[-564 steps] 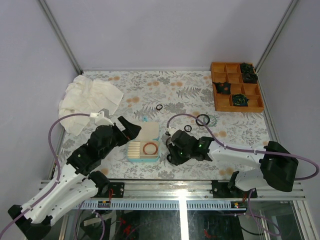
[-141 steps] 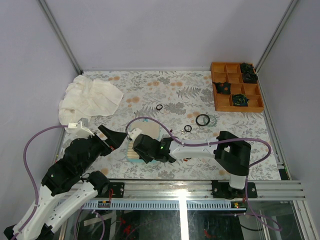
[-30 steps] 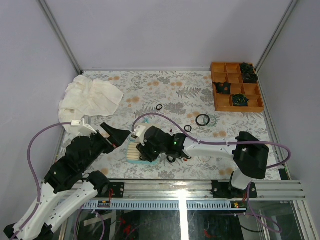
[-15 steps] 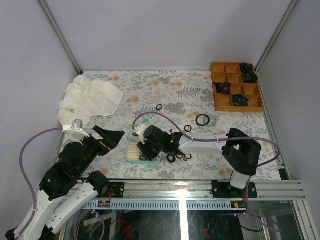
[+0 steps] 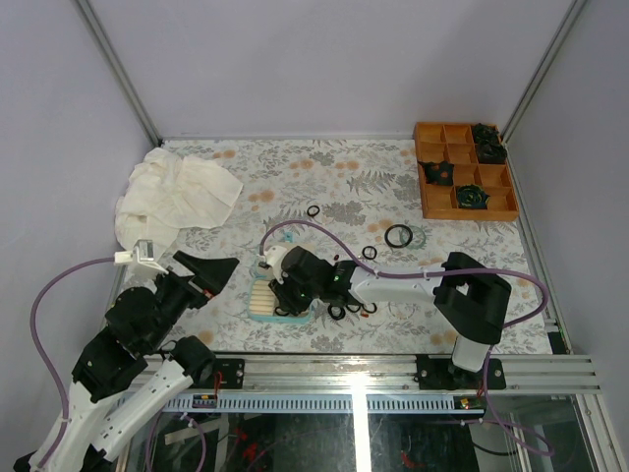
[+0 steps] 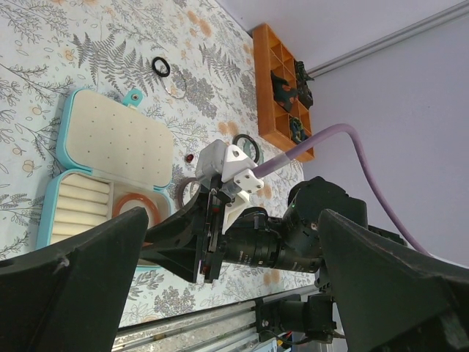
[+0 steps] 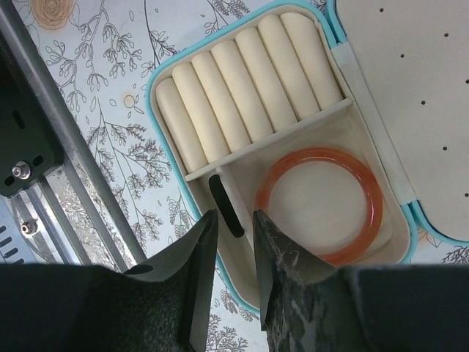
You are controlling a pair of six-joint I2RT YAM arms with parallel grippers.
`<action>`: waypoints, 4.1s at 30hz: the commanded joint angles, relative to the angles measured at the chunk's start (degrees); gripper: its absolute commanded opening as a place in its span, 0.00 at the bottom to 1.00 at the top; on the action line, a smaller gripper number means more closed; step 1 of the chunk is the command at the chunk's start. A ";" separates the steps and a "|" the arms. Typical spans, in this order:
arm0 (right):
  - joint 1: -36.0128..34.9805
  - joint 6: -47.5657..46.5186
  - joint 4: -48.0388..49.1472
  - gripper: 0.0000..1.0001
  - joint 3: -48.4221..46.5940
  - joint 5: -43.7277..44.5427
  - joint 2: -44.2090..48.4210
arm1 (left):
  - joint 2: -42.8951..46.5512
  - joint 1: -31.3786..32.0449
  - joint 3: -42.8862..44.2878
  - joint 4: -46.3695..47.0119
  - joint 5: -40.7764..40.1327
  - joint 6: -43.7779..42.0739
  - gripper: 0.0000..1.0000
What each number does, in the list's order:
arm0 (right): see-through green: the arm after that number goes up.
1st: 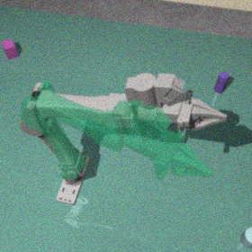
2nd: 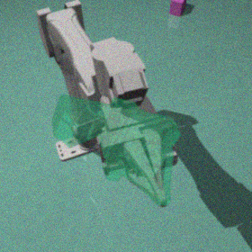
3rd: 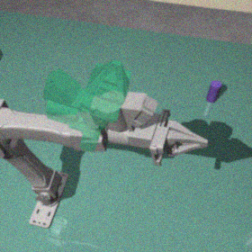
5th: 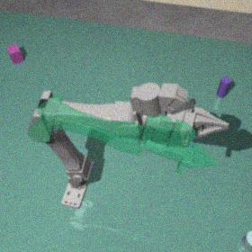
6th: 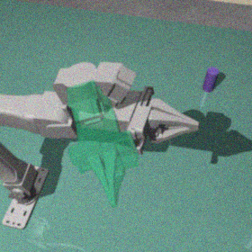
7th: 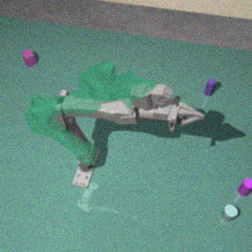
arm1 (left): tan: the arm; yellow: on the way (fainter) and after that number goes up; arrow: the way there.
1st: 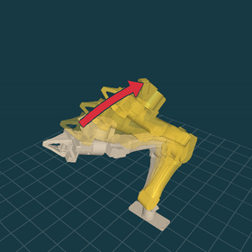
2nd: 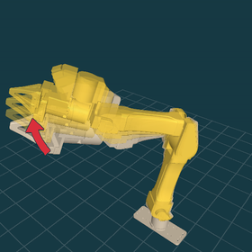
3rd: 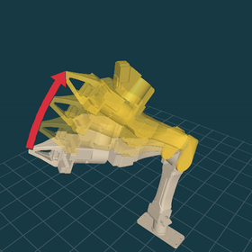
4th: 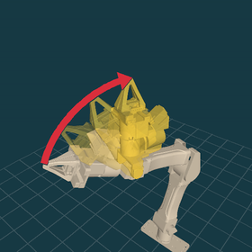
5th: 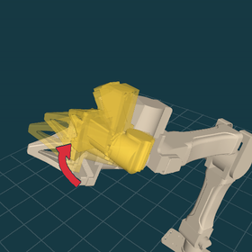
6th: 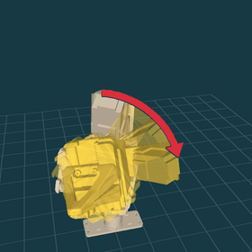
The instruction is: Organize the mixed jewelry
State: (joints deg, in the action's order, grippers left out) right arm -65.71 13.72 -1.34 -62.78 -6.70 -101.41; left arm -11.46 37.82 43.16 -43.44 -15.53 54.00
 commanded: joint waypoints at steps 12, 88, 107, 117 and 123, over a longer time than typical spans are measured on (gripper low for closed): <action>0.23 -0.11 2.16 0.23 -2.80 -1.64 -1.39 | -0.87 -0.31 -0.54 1.66 -0.74 0.27 1.00; -5.13 -5.12 1.14 0.22 1.69 7.14 0.30 | -3.72 -0.29 -2.42 5.14 1.08 0.98 1.00; -5.13 -5.10 0.37 0.60 1.61 9.83 5.02 | -5.03 -0.29 -2.05 6.32 1.47 0.44 1.00; -0.84 -0.61 -0.23 0.69 2.29 8.96 10.21 | -5.44 -0.30 -1.98 6.89 1.47 0.32 1.00; 7.39 4.19 -2.41 0.66 0.43 7.02 10.69 | -5.35 -0.29 -3.32 7.43 1.58 0.57 1.00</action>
State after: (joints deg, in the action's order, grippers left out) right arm -63.13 13.69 -2.42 -59.64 1.21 -91.81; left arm -16.73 37.82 41.17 -39.57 -14.09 54.65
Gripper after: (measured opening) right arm 0.666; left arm 0.996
